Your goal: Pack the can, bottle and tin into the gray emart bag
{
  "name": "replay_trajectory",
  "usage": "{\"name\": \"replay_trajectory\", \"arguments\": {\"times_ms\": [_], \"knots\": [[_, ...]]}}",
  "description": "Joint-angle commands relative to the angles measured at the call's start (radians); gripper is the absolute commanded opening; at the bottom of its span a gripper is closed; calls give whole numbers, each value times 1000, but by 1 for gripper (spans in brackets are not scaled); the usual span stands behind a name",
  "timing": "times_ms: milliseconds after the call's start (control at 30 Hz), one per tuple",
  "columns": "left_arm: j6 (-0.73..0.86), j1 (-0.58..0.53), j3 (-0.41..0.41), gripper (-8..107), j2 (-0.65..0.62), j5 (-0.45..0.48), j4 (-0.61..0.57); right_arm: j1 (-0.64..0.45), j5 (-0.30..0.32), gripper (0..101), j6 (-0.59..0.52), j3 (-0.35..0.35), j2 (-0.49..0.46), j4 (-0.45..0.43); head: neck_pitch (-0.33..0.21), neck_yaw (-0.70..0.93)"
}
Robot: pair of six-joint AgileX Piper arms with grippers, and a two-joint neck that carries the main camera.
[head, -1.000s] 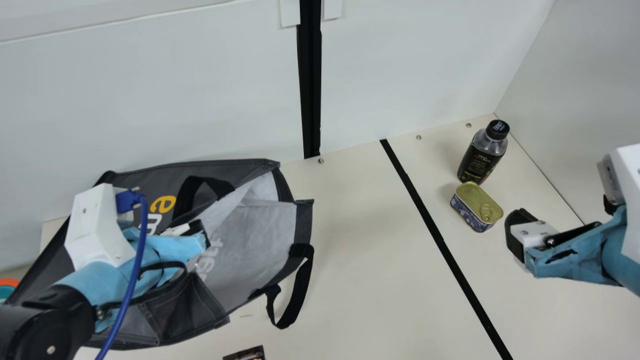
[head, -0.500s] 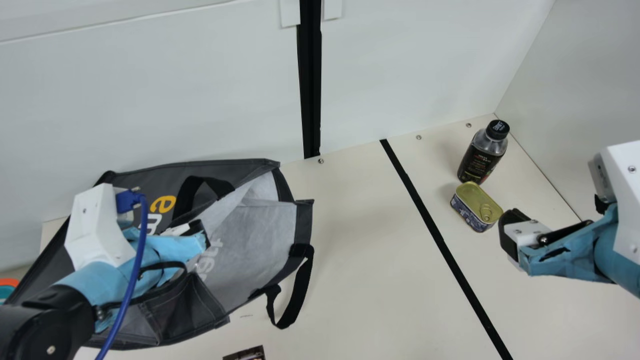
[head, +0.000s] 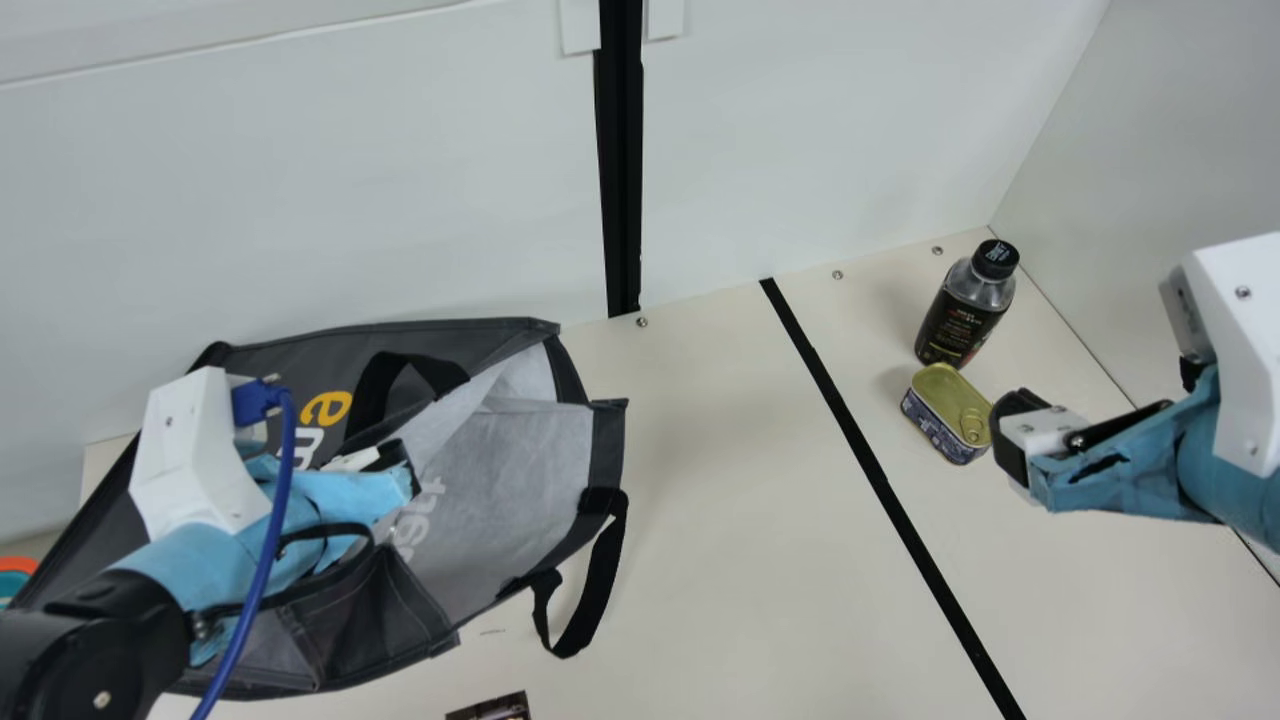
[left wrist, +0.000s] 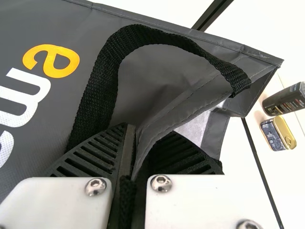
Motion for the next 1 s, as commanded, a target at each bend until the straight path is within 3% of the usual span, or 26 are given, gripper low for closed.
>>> {"name": "replay_trajectory", "arguments": {"times_ms": [0, 500, 967], "knots": [[0, 0, 0, 10, 0, 0, 0, 5, 0, 91, 3, -13, 14, -7, -23, -1], [0, 0, 0, 10, 0, 0, 0, 37, 0, 91, 29, -139, 161, -63, -23, -1], [0, 0, 0, 10, 0, 0, 0, -14, -15, 91, -11, -284, 343, -38, -23, -1]]}}
